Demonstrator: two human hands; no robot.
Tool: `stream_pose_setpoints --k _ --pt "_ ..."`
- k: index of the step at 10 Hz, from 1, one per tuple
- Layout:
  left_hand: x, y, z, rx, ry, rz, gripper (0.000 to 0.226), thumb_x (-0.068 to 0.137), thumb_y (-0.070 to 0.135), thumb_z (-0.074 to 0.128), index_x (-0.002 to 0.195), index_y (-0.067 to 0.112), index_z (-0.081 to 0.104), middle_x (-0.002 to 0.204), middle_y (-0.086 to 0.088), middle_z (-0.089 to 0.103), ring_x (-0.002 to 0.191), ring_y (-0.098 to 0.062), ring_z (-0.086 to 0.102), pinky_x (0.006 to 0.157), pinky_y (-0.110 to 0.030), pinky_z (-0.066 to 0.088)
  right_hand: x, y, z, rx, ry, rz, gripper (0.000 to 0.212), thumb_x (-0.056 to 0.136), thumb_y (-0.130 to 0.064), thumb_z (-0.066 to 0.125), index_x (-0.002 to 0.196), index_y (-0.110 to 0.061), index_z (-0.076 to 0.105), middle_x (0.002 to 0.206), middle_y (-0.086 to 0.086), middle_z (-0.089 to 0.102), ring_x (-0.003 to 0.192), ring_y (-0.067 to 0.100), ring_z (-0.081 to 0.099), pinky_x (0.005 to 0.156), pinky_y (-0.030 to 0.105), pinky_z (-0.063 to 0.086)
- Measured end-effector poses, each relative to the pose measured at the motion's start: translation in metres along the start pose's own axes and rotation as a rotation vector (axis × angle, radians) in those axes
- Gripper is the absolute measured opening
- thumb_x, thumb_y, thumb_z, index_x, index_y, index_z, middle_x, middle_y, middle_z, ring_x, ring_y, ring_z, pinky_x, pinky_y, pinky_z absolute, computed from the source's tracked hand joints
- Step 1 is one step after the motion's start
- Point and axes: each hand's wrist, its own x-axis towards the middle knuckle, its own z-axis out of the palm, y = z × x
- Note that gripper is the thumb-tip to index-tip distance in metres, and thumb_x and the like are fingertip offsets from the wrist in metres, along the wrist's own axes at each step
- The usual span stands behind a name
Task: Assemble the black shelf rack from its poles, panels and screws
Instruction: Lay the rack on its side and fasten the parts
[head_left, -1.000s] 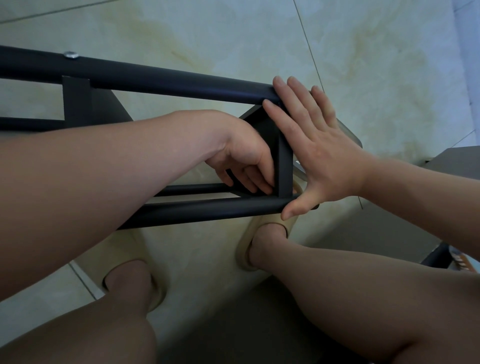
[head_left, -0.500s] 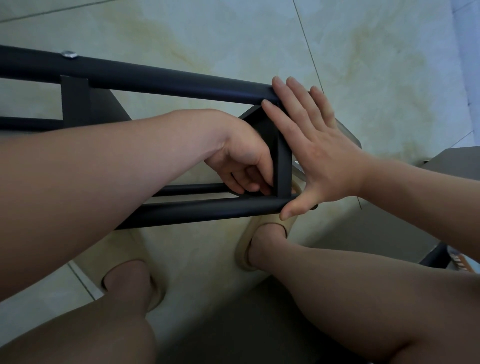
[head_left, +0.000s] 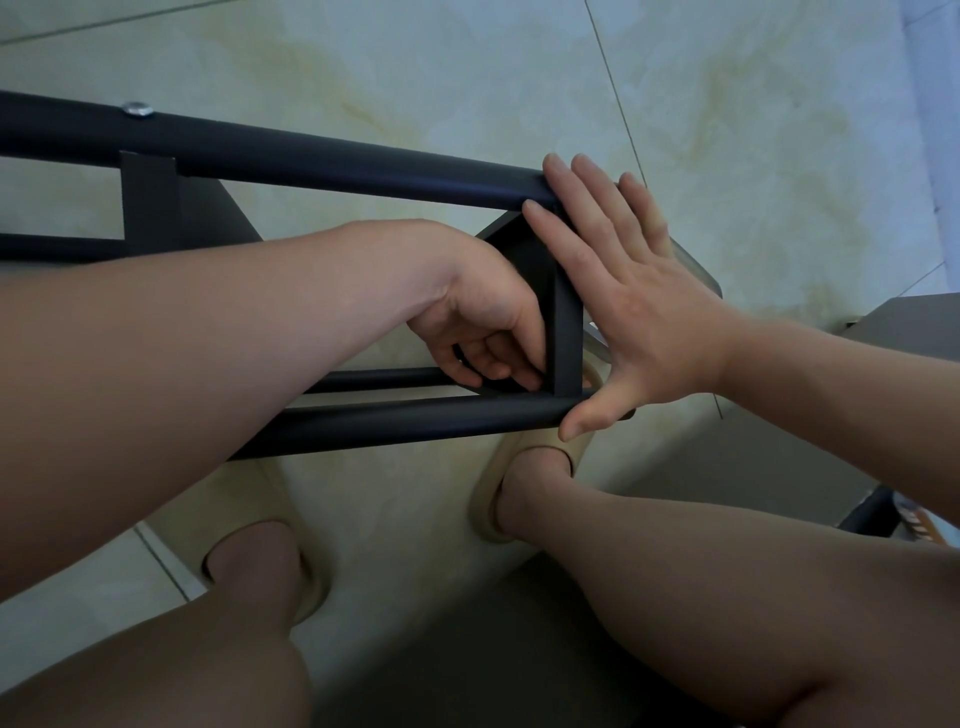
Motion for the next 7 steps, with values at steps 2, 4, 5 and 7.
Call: stream_pose_setpoints --k 2,4,5,7 --pt "0.0008 -0.0001 -0.0002 -0.005 -0.027 0.013 0.022 0.088 0.011 0.067 0.073 0.022 0.079 0.079 0.005 0.073 0.064 -0.007 0.056 0.081 -0.029 0.048 0.0004 0.0003 -0.0003 0.004 0.002 0.003 0.143 0.063 -0.104 0.026 0.16 -0.001 0.009 0.166 0.028 0.002 0.155 0.042 -0.003 0.124 0.057 -0.002" --pt "-0.0009 0.0004 -0.0008 0.001 -0.039 0.006 0.02 0.089 0.014 0.065 0.077 0.022 0.079 0.083 0.006 0.073 0.067 -0.007 0.059 0.082 -0.032 0.05 0.0006 0.0005 0.0012 -0.002 0.005 -0.005 0.142 0.063 -0.103 0.028 0.16 -0.001 0.01 0.166 0.029 0.002 0.155 0.042 -0.003 0.124 0.058 -0.001" --pt "-0.0007 -0.0003 0.0 0.007 -0.017 0.004 0.011 0.09 0.019 0.067 0.088 0.023 0.077 0.083 0.006 0.073 0.066 -0.007 0.056 0.083 -0.032 0.05 0.0005 0.0001 0.001 -0.002 0.003 -0.003 0.142 0.063 -0.103 0.027 0.16 -0.001 0.01 0.166 0.028 0.002 0.155 0.042 -0.003 0.124 0.058 -0.001" --pt "0.001 -0.0002 0.0006 0.007 -0.009 0.028 0.012 0.09 0.013 0.066 0.086 0.02 0.074 0.078 0.006 0.072 0.065 -0.007 0.055 0.081 -0.029 0.048 0.0009 -0.0002 0.0001 -0.007 -0.005 0.002 0.143 0.063 -0.103 0.028 0.16 0.0 0.01 0.166 0.029 0.002 0.155 0.042 -0.003 0.124 0.058 -0.001"
